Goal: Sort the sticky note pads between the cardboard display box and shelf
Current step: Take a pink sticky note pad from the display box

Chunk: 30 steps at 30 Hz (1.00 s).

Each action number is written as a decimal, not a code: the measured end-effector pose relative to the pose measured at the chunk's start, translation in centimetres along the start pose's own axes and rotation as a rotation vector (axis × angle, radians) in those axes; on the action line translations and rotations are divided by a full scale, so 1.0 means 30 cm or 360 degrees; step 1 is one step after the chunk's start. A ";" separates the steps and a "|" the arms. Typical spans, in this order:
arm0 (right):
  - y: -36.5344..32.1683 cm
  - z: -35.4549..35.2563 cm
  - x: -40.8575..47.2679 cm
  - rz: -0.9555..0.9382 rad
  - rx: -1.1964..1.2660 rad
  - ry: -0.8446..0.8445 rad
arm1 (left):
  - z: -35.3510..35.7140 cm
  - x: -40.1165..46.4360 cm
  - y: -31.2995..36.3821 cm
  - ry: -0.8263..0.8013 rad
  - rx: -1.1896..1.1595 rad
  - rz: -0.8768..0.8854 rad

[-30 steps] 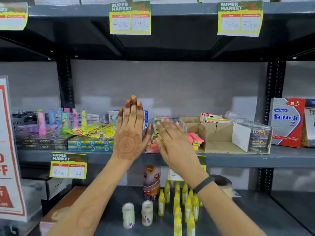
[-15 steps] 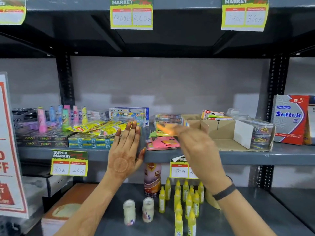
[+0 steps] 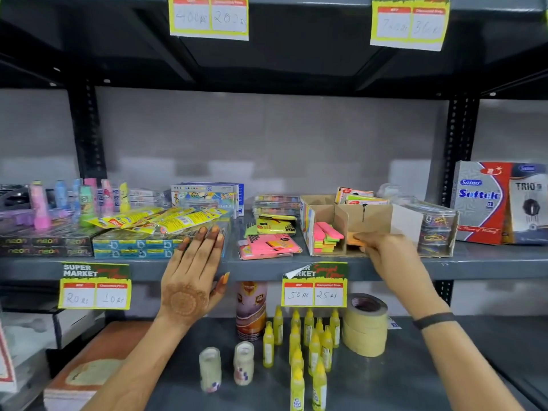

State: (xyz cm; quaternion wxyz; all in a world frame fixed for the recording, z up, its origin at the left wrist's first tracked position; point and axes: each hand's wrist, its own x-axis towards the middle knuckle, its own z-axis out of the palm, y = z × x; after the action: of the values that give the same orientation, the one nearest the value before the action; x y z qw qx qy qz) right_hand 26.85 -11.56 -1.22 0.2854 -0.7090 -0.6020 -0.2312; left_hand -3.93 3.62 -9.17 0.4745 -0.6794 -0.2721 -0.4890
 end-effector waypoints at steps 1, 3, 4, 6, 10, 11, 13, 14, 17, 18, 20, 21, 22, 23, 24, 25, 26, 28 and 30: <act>0.001 -0.009 0.005 0.0002 0.0025 -0.0092 | 0.001 -0.005 -0.002 0.0017 -0.0007 0.0014; -0.007 -0.037 0.013 0.0038 0.0094 -0.0242 | 0.002 -0.013 -0.003 0.0045 -0.0013 0.0025; -0.019 -0.056 0.013 0.0074 0.0095 -0.0236 | 0.003 -0.017 -0.003 0.0054 -0.0016 0.0023; -0.067 -0.085 -0.002 0.0070 0.0131 0.0081 | 0.004 -0.023 -0.003 0.0068 -0.0024 0.0021; -0.294 -0.116 -0.063 -0.0327 0.0597 0.0553 | 0.008 -0.022 -0.001 0.0117 -0.0051 0.0009; -0.341 -0.096 -0.062 -0.0438 0.0630 0.0481 | 0.008 -0.020 -0.001 0.0124 -0.0051 0.0012; -0.402 -0.027 -0.045 -0.0610 0.0568 0.0204 | 0.010 -0.021 -0.003 0.0126 -0.0039 0.0014; -0.414 0.016 -0.033 -0.0669 0.0493 0.0097 | 0.008 -0.024 -0.004 0.0118 -0.0034 0.0014; -0.415 0.092 -0.025 -0.0741 0.0266 -0.0013 | 0.003 -0.024 -0.002 0.0095 -0.0029 0.0015; -0.410 0.103 -0.031 -0.0750 0.0253 0.0018 | 0.003 -0.024 0.000 0.0093 -0.0030 0.0011; -0.401 0.110 -0.045 -0.0751 0.0259 0.0145 | 0.002 -0.023 0.002 0.0086 -0.0031 -0.0006; -0.397 0.106 -0.053 -0.0751 0.0259 0.0190 | 0.003 -0.024 0.003 0.0085 -0.0035 -0.0013; -0.395 0.100 -0.058 -0.0763 0.0259 0.0232 | 0.003 -0.024 0.002 0.0083 -0.0037 -0.0016; -0.392 0.090 -0.065 -0.0781 0.0264 0.0279 | 0.004 -0.025 0.003 0.0083 -0.0039 -0.0017; -0.386 0.081 -0.070 -0.0803 0.0274 0.0345 | 0.005 -0.025 0.002 0.0086 -0.0039 -0.0016; -0.382 0.065 -0.077 -0.0808 0.0297 0.0413 | 0.005 -0.026 0.001 0.0092 -0.0040 -0.0015; -0.375 0.049 -0.084 -0.0805 0.0335 0.0502 | 0.005 -0.024 0.002 0.0103 -0.0042 -0.0013; -0.346 0.007 -0.091 -0.0757 0.0441 0.0796 | 0.004 -0.020 0.005 0.0118 -0.0054 -0.0010; -0.303 -0.049 -0.096 -0.0640 0.0508 0.1075 | 0.004 -0.018 0.008 0.0127 -0.0061 -0.0016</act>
State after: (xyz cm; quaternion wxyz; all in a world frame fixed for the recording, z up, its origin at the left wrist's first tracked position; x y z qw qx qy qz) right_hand 17.41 -13.61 -0.94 0.5222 -0.4087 -0.6291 -0.4055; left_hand -3.88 3.68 -9.78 0.4695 -0.6670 -0.2469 -0.5232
